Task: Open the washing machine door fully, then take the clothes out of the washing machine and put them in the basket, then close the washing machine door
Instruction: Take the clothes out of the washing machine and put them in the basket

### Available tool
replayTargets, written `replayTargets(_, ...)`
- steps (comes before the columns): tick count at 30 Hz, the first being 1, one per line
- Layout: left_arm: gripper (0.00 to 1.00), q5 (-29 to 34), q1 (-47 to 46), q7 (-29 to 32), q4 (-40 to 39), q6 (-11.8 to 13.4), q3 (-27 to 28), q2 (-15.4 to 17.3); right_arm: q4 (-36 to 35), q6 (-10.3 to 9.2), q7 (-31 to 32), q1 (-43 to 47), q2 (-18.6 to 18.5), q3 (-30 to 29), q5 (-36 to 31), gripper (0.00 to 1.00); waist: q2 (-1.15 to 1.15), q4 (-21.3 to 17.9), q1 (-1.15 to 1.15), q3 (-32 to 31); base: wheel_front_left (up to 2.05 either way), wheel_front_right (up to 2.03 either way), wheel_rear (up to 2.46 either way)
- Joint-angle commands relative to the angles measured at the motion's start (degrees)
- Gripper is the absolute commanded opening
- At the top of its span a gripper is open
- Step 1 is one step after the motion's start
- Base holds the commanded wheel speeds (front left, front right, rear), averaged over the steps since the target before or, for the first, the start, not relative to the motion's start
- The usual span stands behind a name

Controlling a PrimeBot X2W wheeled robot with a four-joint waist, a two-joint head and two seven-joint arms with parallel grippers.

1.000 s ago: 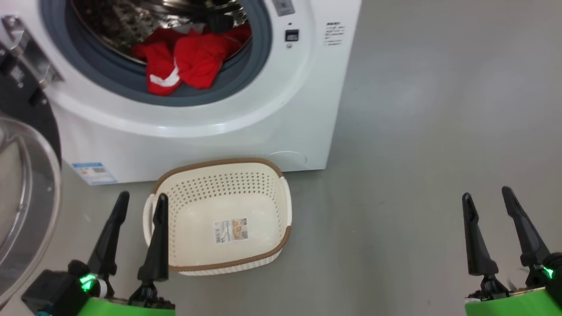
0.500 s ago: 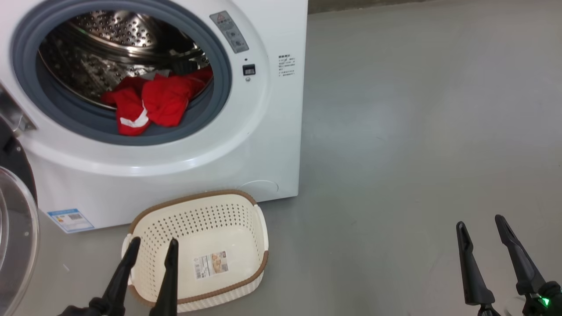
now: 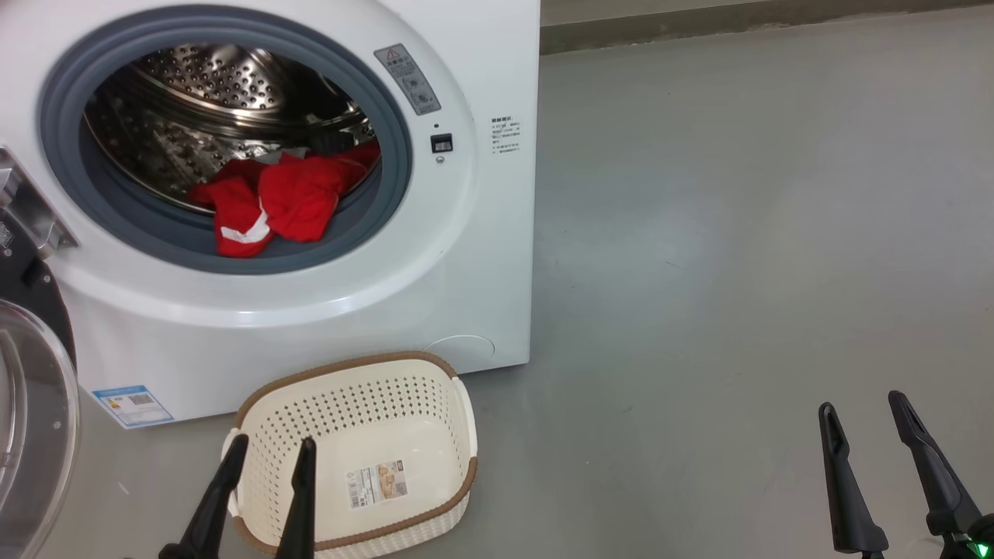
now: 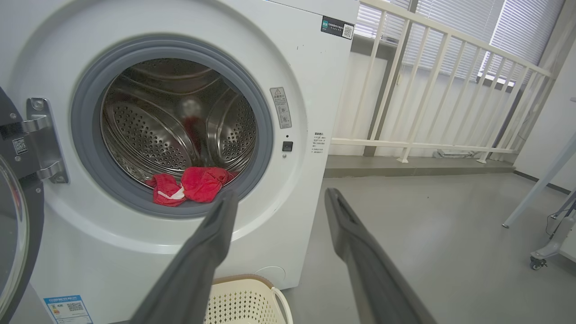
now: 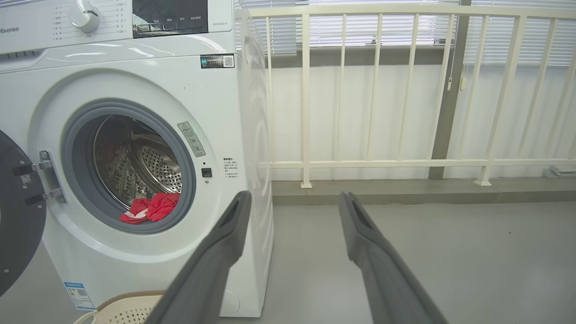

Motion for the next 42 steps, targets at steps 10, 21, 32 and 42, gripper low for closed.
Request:
replayTargets(10, 1.00, 1.0, -1.4, 0.0, -1.3, 1.2, 0.9, 0.6, -1.8, 0.21, 0.2, -1.0, -1.0, 1.2, -0.1, 1.00, 0.00, 0.6, 0.00, 0.4, 0.21, -0.21, 0.00)
replayTargets(21, 1.00, -0.4, -1.9, -1.1, -2.1, 1.1, 2.0, 0.1, -1.4, 0.21, 0.3, -1.4, -1.0, 1.2, 0.0, 1.00, 0.00, 1.0, 0.00, 0.7, 1.01, -1.01, 0.00)
replayTargets(32, 1.00, 1.6, -2.7, -0.7, -1.7, 2.1, 0.7, 0.6, -1.4, 0.21, 0.2, -2.2, -1.0, 1.3, -0.2, 1.00, 0.00, 1.0, 0.00, 1.3, 0.09, -0.09, 0.00)
replayTargets(42, 1.00, 1.6, -3.1, -0.3, -0.8, 2.5, 0.0, 0.4, -1.2, 0.21, 0.0, -2.0, -1.0, 1.5, -0.2, 1.00, 0.00, 1.0, 0.00, 1.1, 0.00, 0.00, 0.00)
